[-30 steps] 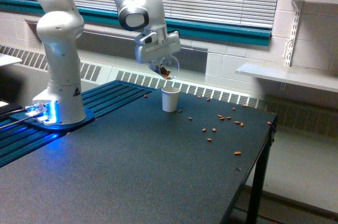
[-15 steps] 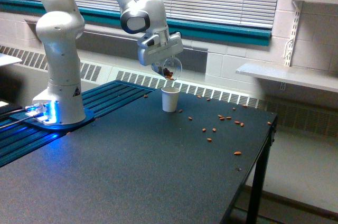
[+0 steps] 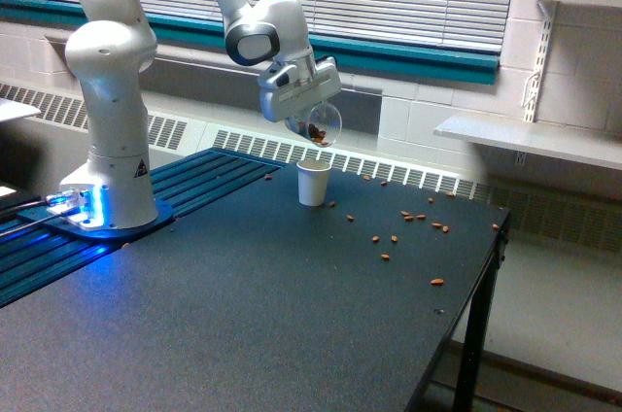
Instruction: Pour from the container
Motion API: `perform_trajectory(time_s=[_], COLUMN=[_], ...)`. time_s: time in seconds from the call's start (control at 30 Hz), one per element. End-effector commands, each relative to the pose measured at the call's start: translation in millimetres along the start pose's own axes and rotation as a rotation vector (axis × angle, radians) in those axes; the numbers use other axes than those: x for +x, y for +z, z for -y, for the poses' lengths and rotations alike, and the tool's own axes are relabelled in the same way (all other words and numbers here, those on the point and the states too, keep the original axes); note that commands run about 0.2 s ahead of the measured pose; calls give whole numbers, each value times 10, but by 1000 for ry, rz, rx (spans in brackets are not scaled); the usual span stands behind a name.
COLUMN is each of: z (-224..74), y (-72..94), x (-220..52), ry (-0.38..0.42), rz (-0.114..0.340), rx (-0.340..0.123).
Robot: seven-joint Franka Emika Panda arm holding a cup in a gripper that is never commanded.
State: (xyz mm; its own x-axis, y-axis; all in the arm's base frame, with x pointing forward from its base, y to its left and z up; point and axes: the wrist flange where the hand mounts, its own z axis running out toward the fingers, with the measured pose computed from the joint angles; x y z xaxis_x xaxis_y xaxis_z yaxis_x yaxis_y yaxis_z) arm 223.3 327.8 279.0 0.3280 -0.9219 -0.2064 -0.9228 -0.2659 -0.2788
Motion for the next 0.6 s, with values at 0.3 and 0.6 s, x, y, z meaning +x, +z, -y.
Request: perform_trajectory(time_s=[0.3, 0.6], z=[18, -51], y=[54, 98], x=[-92, -103], ry=[24, 37], rz=[-10, -23], rx=[-1, -25])
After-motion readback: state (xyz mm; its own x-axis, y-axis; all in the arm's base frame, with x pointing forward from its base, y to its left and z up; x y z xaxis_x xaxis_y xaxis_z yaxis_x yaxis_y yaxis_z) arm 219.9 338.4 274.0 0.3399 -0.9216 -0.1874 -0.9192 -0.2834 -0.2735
